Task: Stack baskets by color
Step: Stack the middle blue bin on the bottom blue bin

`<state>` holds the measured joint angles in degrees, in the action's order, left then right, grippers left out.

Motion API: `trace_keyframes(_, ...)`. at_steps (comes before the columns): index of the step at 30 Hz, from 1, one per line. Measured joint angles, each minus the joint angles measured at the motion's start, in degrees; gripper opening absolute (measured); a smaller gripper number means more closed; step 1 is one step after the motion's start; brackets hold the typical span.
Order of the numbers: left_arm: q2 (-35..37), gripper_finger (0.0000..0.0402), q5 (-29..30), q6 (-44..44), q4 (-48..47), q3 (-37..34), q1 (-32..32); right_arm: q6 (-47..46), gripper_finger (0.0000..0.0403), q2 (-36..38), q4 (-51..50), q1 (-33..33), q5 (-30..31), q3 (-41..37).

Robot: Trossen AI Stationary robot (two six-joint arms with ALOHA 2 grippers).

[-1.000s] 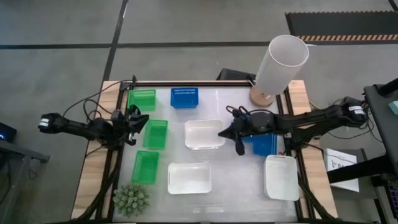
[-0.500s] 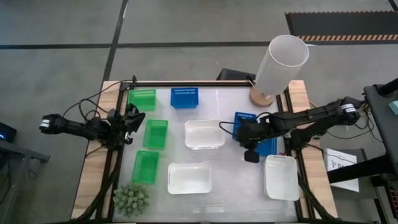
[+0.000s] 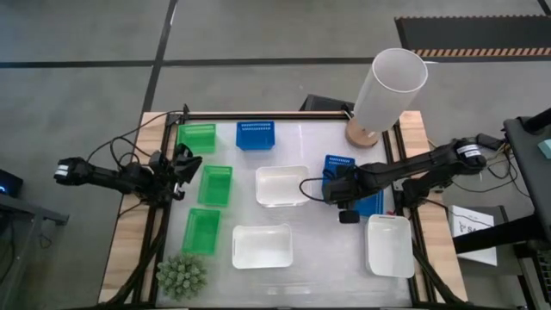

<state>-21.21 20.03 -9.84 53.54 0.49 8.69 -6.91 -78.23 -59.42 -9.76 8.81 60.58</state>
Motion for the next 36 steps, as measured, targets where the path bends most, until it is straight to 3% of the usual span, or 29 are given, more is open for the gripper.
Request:
trace_keyframes(2, 0.00, 0.0028, 0.02, 0.06, 0.00, 0.00, 0.00, -0.14, 0.0154, -1.04, 0.15, 0.02, 2.92, -0.88)
trace_keyframes(6, -0.03, 0.0028, 0.06, 0.29, 0.00, -0.02, 0.00, -0.38, 0.0188, -2.40, 1.68, 0.02, 2.79, -1.75)
trace_keyframes(11, -0.14, 0.0028, 0.14, 0.30, 0.00, -0.04, 0.00, -2.50, 0.0191, -4.19, 7.16, 0.02, 3.26, -4.09)
trace_keyframes(17, -0.35, 0.0028, 0.17, 0.30, -0.01, -0.04, 0.00, -2.61, 0.0143, -6.32, 10.46, 0.31, 7.29, -5.89)
trace_keyframes(25, -0.37, 0.0028, 0.19, 0.28, -0.03, -0.07, 0.00, -1.09, 0.0019, -6.88, 10.32, 0.92, 7.29, -6.33)
trace_keyframes(36, -0.76, 0.0028, 0.19, 0.26, -0.04, -0.11, 0.00, 0.10, 0.0010, -4.60, 4.50, 0.90, 7.56, -0.14)
